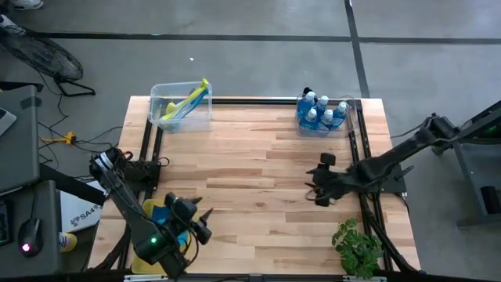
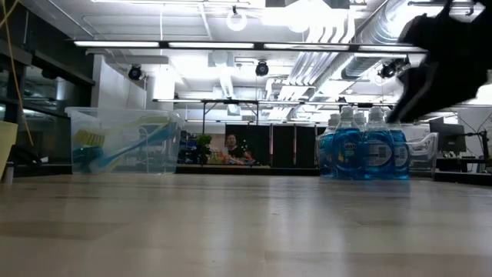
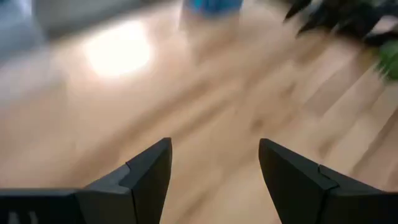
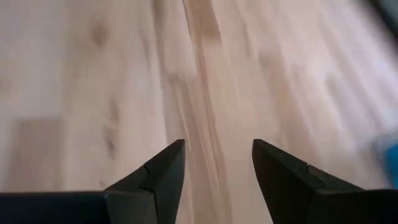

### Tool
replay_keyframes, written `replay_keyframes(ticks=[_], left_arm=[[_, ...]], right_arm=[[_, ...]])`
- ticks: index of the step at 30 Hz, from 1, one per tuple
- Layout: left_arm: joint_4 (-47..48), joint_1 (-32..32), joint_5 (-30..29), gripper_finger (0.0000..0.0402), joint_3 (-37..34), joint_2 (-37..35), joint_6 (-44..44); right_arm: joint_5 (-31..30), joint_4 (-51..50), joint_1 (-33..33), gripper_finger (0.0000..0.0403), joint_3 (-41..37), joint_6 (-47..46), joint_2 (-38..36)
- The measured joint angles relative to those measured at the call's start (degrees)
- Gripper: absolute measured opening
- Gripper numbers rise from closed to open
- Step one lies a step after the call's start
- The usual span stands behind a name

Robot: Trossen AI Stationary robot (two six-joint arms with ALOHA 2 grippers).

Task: Pick & Place Kitchen Sink Supplies
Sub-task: Return to Home Position

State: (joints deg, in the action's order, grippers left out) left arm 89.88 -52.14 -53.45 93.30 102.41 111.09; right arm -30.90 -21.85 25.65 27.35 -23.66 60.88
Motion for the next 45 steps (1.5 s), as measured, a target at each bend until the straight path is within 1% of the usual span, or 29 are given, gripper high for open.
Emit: replay_keyframes(ticks=[2,4,6,8,10,12,14,16,17,18,20,24,26,28,30,32,34,36,40,42,45], left_arm=[[0.04,0.80,-7.32,0.0234,-1.14,-1.54,-3.49],[0.11,3.44,-10.80,0.0234,-2.10,-4.04,-6.96],[0.05,7.08,-11.20,0.0234,-3.80,-7.29,-11.53],[-2.27,11.92,-11.28,0.0234,-4.90,-10.17,-17.70],[-7.16,16.40,-9.84,0.0234,-6.44,-13.14,-27.96],[-17.40,21.74,-5.75,0.0234,-8.21,-16.17,-42.44],[-32.46,27.07,0.67,0.0234,-11.27,-19.26,-60.09],[-48.98,32.29,9.21,0.0229,-15.19,-21.49,-77.81],[-56.45,34.85,13.82,0.0225,-17.24,-22.45,-84.98],[-62.07,37.12,18.17,0.0219,-19.34,-23.33,-90.97],[-70.52,42.00,24.55,0.0207,-23.29,-25.14,-97.38],[-80.84,52.12,36.07,0.0181,-32.95,-29.65,-100.13],[-85.79,56.11,43.01,0.0172,-38.11,-32.31,-100.26],[-90.52,58.86,47.82,0.0165,-42.89,-35.26,-100.14],[-94.52,60.58,49.64,0.0162,-47.87,-38.20,-99.51],[-98.78,61.37,50.33,0.0161,-52.46,-40.67,-99.32],[-102.77,61.15,50.42,0.0160,-56.78,-42.97,-99.32],[-106.57,61.08,50.67,0.0160,-61.10,-45.14,-99.30],[-115.70,61.16,51.58,0.0160,-68.93,-47.14,-99.03],[-117.35,61.13,51.61,0.0160,-71.54,-48.07,-99.31],[-117.63,61.13,51.56,0.0160,-75.12,-49.92,-100.14]], right_arm=[[-1.71,0.04,2.73,0.0181,-0.10,2.99,-6.00],[-1.82,0.45,5.37,0.0181,-0.84,6.70,-12.36],[-2.55,1.57,7.48,0.0181,-2.17,8.69,-18.51],[-4.84,2.22,9.15,0.0181,-3.78,8.96,-24.36],[-7.02,2.19,10.38,0.0181,-5.87,9.35,-29.15],[-8.50,2.38,11.26,0.0181,-7.77,10.18,-33.43],[-9.67,2.92,11.72,0.0181,-9.22,11.58,-36.89],[-10.78,3.20,11.71,0.0181,-9.63,13.28,-39.54],[-11.12,3.27,11.71,0.0181,-9.56,14.27,-40.52],[-11.35,3.74,11.62,0.0181,-9.43,15.75,-41.40],[-11.39,4.52,11.42,0.0181,-8.76,18.91,-42.64],[-10.50,4.27,10.97,0.0181,-7.50,22.45,-44.58],[-8.64,3.51,10.32,0.0181,-7.52,22.69,-45.85],[-6.17,2.85,9.65,0.0181,-7.56,22.43,-47.24],[-4.33,3.08,9.24,0.0181,-7.56,22.32,-48.84],[-3.98,3.23,8.82,0.0181,-7.56,21.43,-50.31],[-4.93,4.16,8.32,0.0181,-7.96,19.94,-51.28],[-6.13,8.19,7.79,0.0181,-10.94,19.57,-52.04],[-6.74,20.50,6.02,0.0181,-18.02,20.46,-51.62],[-6.30,26.11,5.13,0.0181,-20.26,21.19,-51.52],[-5.41,30.12,3.15,0.0181,-22.16,22.15,-51.65]])
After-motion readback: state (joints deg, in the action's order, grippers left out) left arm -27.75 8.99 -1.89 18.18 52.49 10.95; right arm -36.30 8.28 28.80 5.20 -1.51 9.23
